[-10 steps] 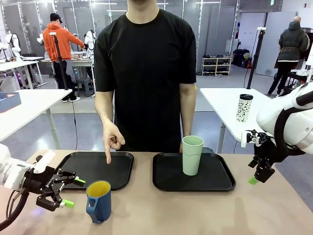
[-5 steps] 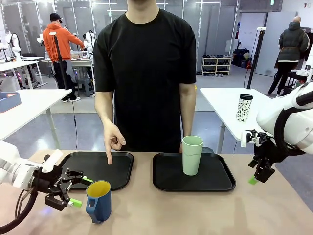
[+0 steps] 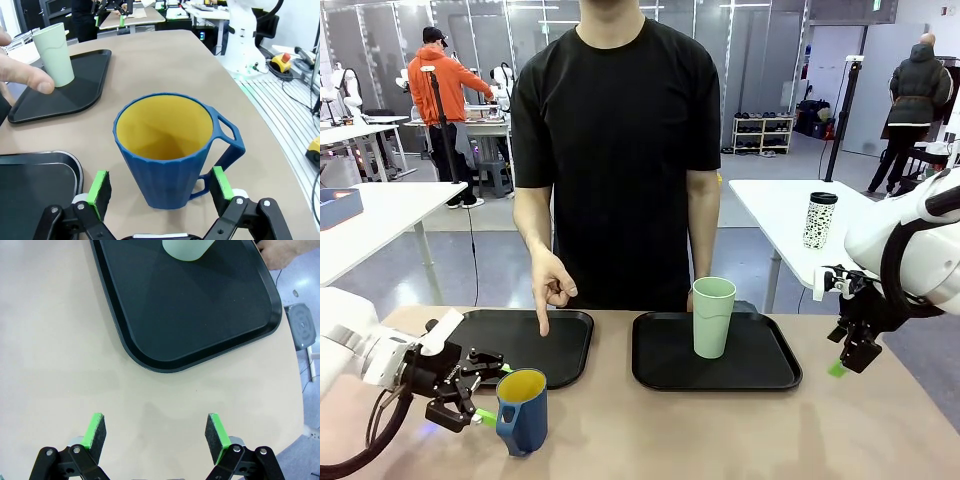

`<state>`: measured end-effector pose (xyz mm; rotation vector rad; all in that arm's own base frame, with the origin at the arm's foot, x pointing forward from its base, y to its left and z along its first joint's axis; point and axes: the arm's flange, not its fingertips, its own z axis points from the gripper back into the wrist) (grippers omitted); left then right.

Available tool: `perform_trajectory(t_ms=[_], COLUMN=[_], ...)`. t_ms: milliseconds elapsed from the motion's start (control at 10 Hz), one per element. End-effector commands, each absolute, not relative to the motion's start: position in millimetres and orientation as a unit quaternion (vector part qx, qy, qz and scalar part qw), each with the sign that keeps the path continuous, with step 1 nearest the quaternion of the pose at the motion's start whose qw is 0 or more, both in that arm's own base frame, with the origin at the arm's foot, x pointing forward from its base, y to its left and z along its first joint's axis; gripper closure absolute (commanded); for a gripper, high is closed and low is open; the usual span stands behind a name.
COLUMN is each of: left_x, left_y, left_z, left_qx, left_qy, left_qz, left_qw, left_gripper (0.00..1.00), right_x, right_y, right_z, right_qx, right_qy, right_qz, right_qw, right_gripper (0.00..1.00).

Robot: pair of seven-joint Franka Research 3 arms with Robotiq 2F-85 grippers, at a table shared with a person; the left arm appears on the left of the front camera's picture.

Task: Sort and store the cups by type.
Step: Pick up the Handle plastic cup and place it into the empty Flat Tray.

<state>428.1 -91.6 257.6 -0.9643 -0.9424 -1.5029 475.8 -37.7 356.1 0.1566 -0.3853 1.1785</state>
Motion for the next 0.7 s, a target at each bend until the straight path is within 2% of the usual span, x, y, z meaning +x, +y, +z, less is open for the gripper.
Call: perform_trajectory(t_ms=[0,600], left_x=[433,436], left_y=[-97,-114], left_z=[247,235], left_qx=[-0.409,-0.447], left_qy=[-0.416,-0.406], left_qz=[-0.629,-0.634], left_qw=[0.514,0.483], left_gripper=[0.0,0.0], right_x=[475,475], right_y=[-38,-38], right_z=[356,356], right_qx=[0.072,0.072], right_qy=[-0.179,-0.179], right_qz=[0.552,0.552], right_qw=[0.811,0.811], right_gripper=[0.0,0.0])
